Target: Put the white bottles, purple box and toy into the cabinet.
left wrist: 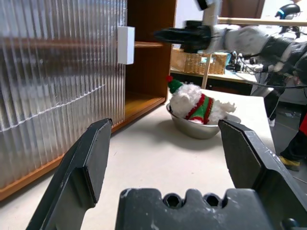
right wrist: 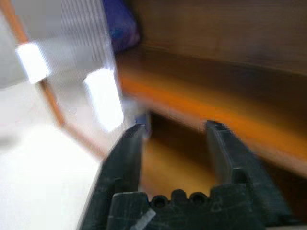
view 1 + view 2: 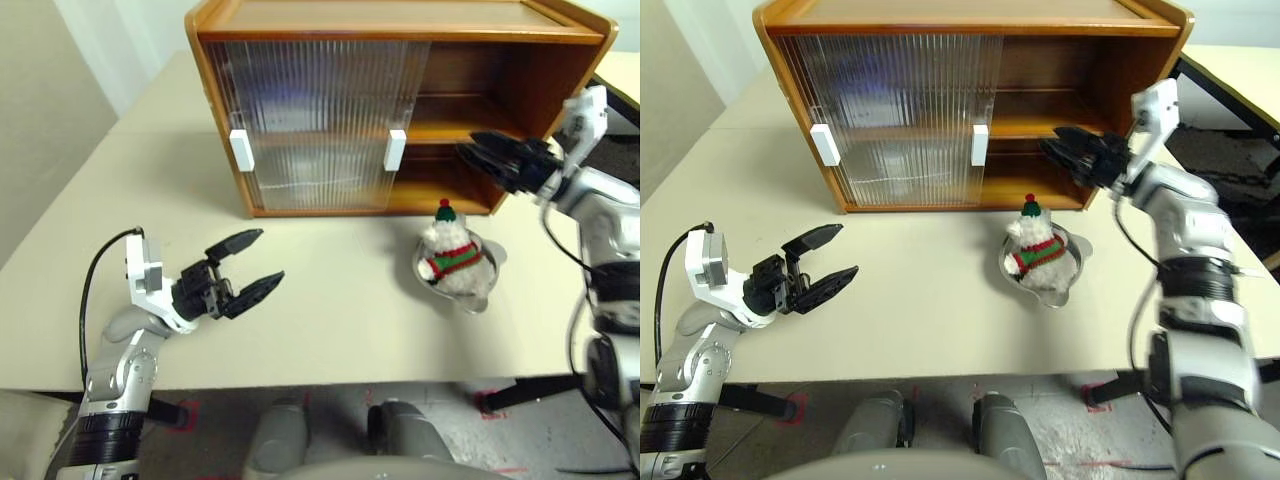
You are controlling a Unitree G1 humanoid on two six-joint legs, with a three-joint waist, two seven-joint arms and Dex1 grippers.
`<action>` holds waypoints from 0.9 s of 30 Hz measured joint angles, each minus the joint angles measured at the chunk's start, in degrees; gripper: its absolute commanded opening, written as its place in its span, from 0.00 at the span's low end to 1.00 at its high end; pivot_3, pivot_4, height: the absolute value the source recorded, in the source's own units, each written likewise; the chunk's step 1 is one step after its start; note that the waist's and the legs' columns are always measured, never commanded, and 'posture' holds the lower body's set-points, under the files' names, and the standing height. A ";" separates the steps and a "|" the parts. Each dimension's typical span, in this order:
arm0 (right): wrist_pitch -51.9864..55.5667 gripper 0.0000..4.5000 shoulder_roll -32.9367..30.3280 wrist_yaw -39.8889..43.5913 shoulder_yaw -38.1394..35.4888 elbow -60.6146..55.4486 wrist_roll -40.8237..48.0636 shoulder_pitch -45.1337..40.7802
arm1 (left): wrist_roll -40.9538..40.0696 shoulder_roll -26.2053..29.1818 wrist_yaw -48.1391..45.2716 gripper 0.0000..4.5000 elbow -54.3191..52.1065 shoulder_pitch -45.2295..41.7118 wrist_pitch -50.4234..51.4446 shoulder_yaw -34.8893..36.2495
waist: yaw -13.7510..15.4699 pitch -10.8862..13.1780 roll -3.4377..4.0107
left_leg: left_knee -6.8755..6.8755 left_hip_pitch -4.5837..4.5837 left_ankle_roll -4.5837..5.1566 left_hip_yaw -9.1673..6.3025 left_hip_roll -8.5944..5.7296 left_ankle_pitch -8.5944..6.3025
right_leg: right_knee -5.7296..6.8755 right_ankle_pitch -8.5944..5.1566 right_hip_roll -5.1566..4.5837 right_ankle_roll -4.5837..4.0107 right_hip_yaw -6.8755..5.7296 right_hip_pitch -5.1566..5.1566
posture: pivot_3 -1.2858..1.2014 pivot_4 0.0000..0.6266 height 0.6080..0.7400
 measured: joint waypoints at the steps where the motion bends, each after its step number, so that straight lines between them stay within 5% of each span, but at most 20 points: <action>1: 3.29 0.88 -2.26 0.91 0.00 -3.00 0.97 1.96 | 0.06 0.00 -0.16 1.00 0.18 -0.26 -0.01 -0.08 | 0.03 0.00 0.00 | 0.00 -0.03 0.00 -0.02 0.00 0.00 | -0.01 -0.01 0.00 0.01 -0.01 0.00 | 0.60 0.00 1.00; 3: 10.53 0.99 -6.21 2.59 0.21 -8.20 3.23 5.47 | 0.11 0.17 -0.67 1.00 0.38 -0.76 -0.11 0.05 | -0.05 0.00 0.00 | 0.01 -0.01 0.00 -0.03 0.00 0.00 | -0.01 -0.04 0.00 0.07 0.00 0.01 | 0.60 0.00 1.00; 14: 41.03 0.99 -13.36 -2.08 2.92 -29.66 10.24 15.04 | 0.57 0.27 -2.19 1.00 2.57 -3.40 -0.63 -0.04 | -0.18 -0.02 -0.07 | 0.35 0.03 0.03 0.04 0.11 0.02 | -0.01 -0.06 0.08 0.39 -0.04 0.14 | 0.60 0.00 1.00; 27: 45.16 0.99 -10.51 -11.13 5.63 -29.75 8.83 14.88 | 1.15 -0.43 -1.99 1.00 2.31 -3.26 -0.61 -0.75 | 0.00 -0.14 -0.27 | 0.28 -0.05 0.04 0.01 0.11 0.02 | -0.08 -0.08 0.09 0.38 -0.06 0.10 | 0.60 0.00 1.00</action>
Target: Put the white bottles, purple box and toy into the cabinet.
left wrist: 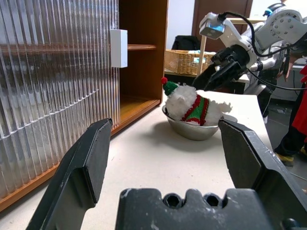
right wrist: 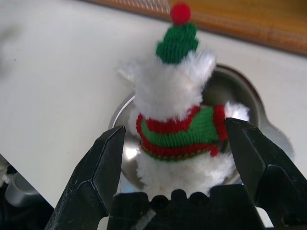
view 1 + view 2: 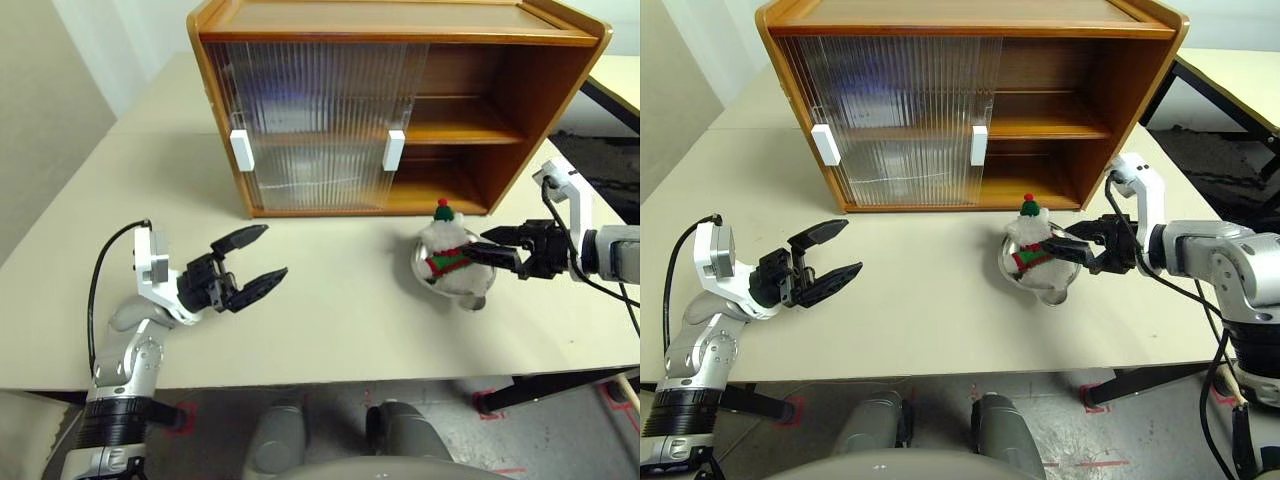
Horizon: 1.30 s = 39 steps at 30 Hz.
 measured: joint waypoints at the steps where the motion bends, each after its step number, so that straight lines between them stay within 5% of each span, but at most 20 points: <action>1: 0.33 0.99 0.43 -0.46 0.14 0.02 0.00 -0.01 | 0.00 0.00 0.03 1.00 -0.07 0.10 0.01 0.00 | -0.01 0.00 0.00 | 0.00 0.00 0.00 0.00 0.00 0.00 | 0.00 0.00 0.00 0.00 0.00 0.00 | 0.61 0.00 1.00; 3: 0.71 0.99 1.81 -1.97 0.16 0.29 -0.09 -0.10 | 0.01 0.00 0.17 1.00 -0.30 0.25 0.02 -0.10 | 0.00 -0.02 -0.03 | 0.01 0.01 0.00 0.00 0.00 0.00 | 0.01 0.01 0.00 0.01 0.00 0.01 | 0.61 0.00 1.00; 6: 1.45 0.85 3.43 -4.10 0.20 0.94 -0.25 -1.21 | 0.01 -0.01 0.61 1.00 -0.62 0.55 0.06 -0.23 | 0.03 -0.02 -0.03 | 0.02 0.01 0.01 0.00 0.00 0.01 | 0.01 0.02 0.00 0.02 0.00 0.01 | 0.61 0.00 1.00; 17: 1.80 0.00 2.88 -3.70 1.60 0.91 0.06 -1.71 | 0.02 0.01 1.61 1.00 -2.43 1.06 0.14 -0.25 | 0.17 -0.06 -0.07 | 0.01 0.00 0.01 0.00 -0.01 0.01 | 0.00 0.02 0.00 0.02 0.00 0.02 | 0.61 0.00 1.00; 31: 9.31 0.00 -4.92 5.04 -3.48 1.99 9.13 -9.89 | 0.06 0.01 1.93 1.00 -2.33 0.75 0.49 -0.49 | 0.02 -0.08 -0.10 | 0.03 0.01 0.02 -0.01 0.00 0.01 | 0.00 0.02 0.01 0.01 -0.02 0.03 | 0.60 0.00 1.00; 39: 6.70 0.00 -0.39 0.22 -8.86 8.61 9.84 -21.79 | 0.11 -0.08 1.94 1.00 -2.22 -0.06 0.54 -1.03 | -0.11 -0.13 -0.14 | 0.01 0.03 0.02 0.02 0.04 0.01 | 0.01 0.05 0.03 -0.05 -0.04 0.01 | 0.60 0.00 1.00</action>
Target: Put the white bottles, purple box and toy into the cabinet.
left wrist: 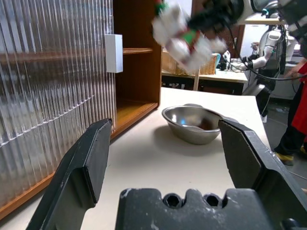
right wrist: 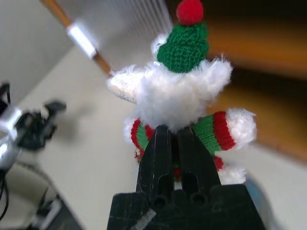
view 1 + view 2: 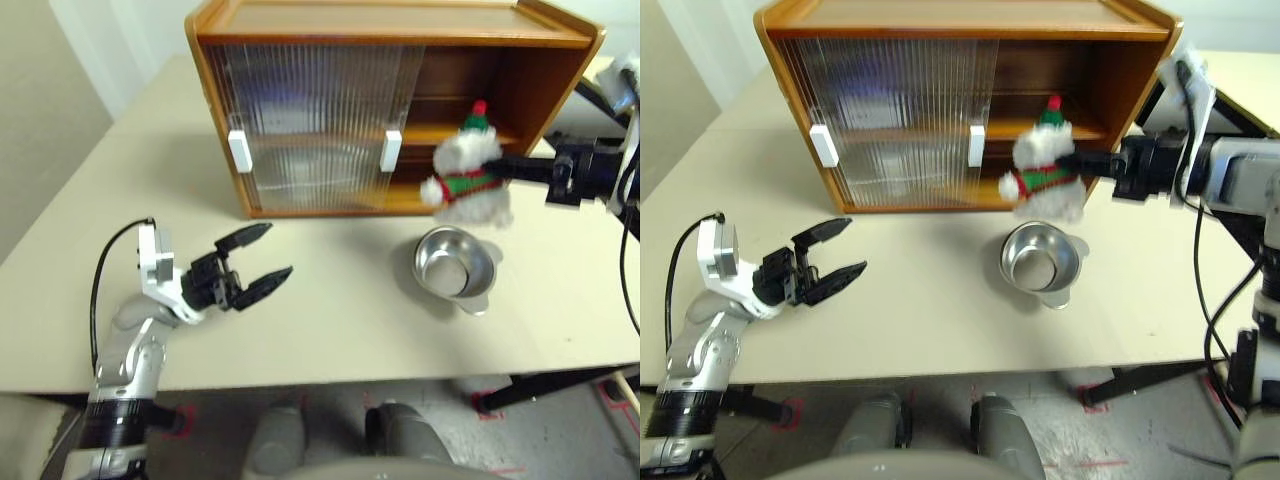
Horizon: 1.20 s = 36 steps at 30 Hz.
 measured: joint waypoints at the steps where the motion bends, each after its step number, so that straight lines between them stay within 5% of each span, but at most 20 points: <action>1: -1.24 0.00 1.16 -1.09 -0.28 0.83 -0.51 -0.49 | 0.00 0.00 0.01 1.00 0.01 0.00 0.00 0.01 | 0.03 -0.02 -0.02 | 0.00 -0.01 0.00 0.00 0.00 0.00 | 0.00 0.00 0.00 0.00 0.01 0.00 | 0.60 0.00 1.00; 27: -42.02 0.00 15.80 -12.47 3.62 29.63 -22.16 -13.99 | 0.19 -0.08 1.81 1.00 -0.02 -0.62 -0.14 0.16 | 0.16 -0.12 0.15 | -0.06 -0.04 0.02 0.04 0.00 0.01 | 0.07 0.22 -0.05 -0.31 0.02 -0.08 | 0.62 0.00 1.00; 36: -45.49 0.72 15.90 -11.81 4.23 32.29 -24.91 -14.42 | 0.19 -0.08 2.23 1.00 -0.11 -0.17 -0.55 0.15 | 0.79 -0.13 0.17 | -0.07 -0.04 0.01 0.05 0.00 0.01 | 0.07 0.23 -0.06 -0.33 0.02 -0.09 | 0.61 0.00 1.00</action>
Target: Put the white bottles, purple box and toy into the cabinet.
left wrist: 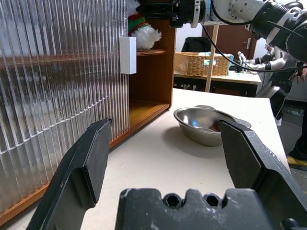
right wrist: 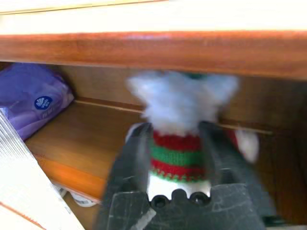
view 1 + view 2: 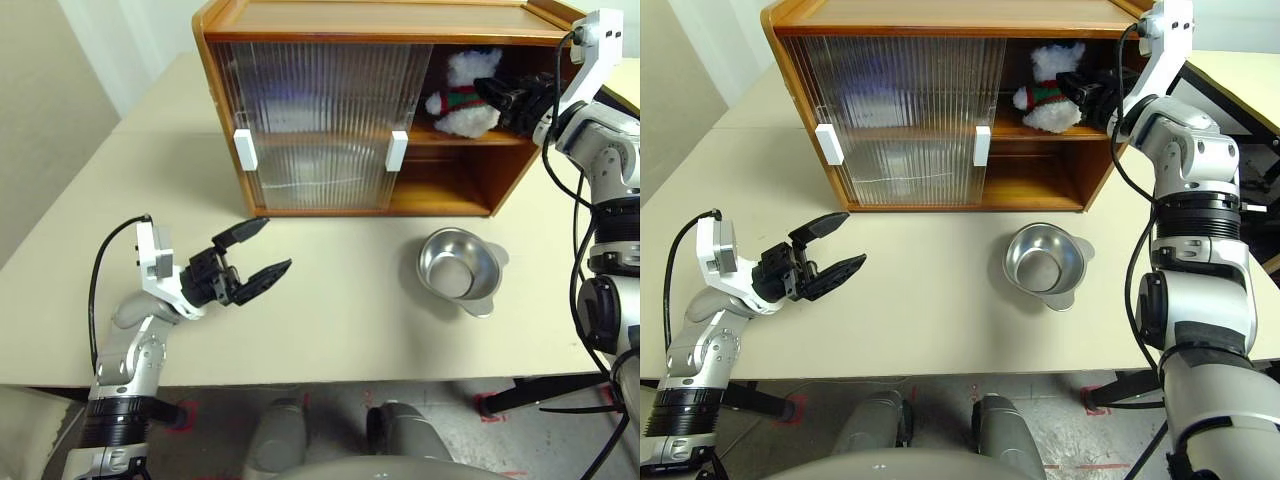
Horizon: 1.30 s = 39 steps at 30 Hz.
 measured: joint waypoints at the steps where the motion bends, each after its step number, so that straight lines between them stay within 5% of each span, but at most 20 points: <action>1: -0.24 0.80 -0.42 0.11 0.00 0.03 -0.15 -0.22 | 0.00 0.00 0.00 1.00 0.00 0.00 0.00 0.00 | 0.02 0.00 0.00 | 0.00 0.00 0.00 0.00 0.00 0.00 | 0.00 0.00 0.00 0.00 0.00 0.00 | 0.61 0.00 1.00; 4: -0.98 0.99 -2.04 0.54 -0.09 0.02 -0.77 -0.95 | 0.00 -0.01 -0.02 1.00 0.01 0.00 -0.02 -0.02 | 0.09 -0.01 0.01 | 0.00 0.00 0.00 0.00 0.00 0.00 | -0.01 0.00 0.00 0.00 0.00 0.00 | 0.61 0.00 1.00; 13: 7.10 0.99 -10.24 7.98 -2.11 -4.33 3.35 0.22 | 0.03 0.08 -0.56 1.00 0.03 -0.15 0.04 -0.21 | 0.22 -0.01 0.04 | -0.02 -0.01 0.00 -0.01 0.00 0.00 | -0.03 -0.02 0.00 -0.02 -0.01 0.00 | 0.60 0.00 1.00; 19: 32.42 0.99 -23.61 25.62 -1.66 -14.77 14.93 19.75 | 0.01 0.24 -1.10 1.00 0.00 0.34 0.06 -0.13 | 1.40 -0.12 0.03 | 0.03 -0.07 0.05 -0.09 0.02 -0.04 | -0.27 -0.04 -0.04 0.00 -0.13 0.09 | 0.60 0.00 1.00; 29: 38.41 0.99 -13.08 13.79 -11.39 -15.28 17.06 34.84 | -0.31 0.22 -1.95 1.00 -0.47 1.09 0.64 -0.49 | 0.58 -0.35 -0.05 | 0.41 0.07 0.09 -0.02 0.12 -0.01 | -0.04 -0.06 0.18 0.25 -0.06 0.22 | 0.60 0.02 1.00; 39: 44.27 0.99 -4.14 3.91 -21.65 -13.86 22.77 36.75 | -0.51 0.07 -2.97 1.00 -0.81 1.14 1.74 -0.78 | 0.25 -0.24 0.12 | 0.62 0.00 0.09 0.00 0.13 -0.01 | -0.01 -0.03 0.17 0.32 0.02 0.23 | 0.60 0.03 1.00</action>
